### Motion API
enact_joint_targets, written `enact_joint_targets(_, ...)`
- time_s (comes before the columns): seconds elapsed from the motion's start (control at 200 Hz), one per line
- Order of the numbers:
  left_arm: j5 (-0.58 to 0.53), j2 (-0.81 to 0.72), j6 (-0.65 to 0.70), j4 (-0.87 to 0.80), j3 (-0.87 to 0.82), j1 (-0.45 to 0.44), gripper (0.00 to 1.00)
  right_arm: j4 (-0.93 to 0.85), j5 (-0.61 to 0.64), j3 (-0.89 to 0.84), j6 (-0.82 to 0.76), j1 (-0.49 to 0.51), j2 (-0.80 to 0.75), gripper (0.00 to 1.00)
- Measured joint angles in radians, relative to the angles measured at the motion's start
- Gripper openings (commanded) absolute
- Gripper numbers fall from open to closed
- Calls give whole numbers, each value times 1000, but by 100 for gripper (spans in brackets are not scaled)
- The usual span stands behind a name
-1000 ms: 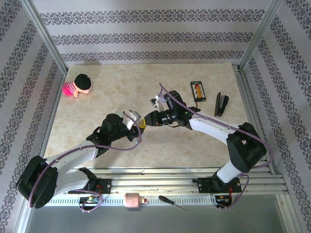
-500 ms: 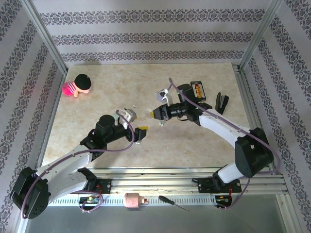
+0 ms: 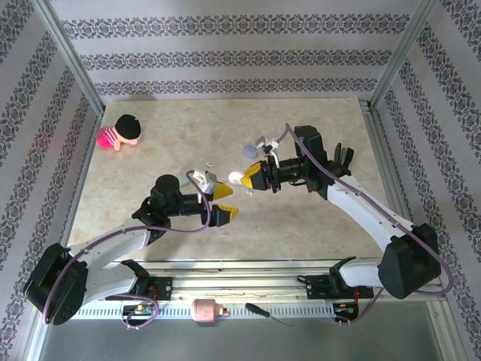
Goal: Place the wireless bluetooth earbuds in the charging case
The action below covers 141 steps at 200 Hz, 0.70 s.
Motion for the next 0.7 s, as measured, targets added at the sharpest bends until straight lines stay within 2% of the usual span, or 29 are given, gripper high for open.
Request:
enact_joint_targets(0.135,93,48,0,84,5,5,68,-66,-21,0,-55,9,-13,15)
enact_joint_targets(0.225,129,63,1,126,7,5,62,-187,-2,23,-142,35,-11,16)
enact_joint_targets(0.375,161,80,8,178,23,5,53,-288,16,51,-221,61,-10,16)
enact_joint_targets(0.705,186,115,-5,255,34,8,30,-346,25,62,-269,72,-9,15)
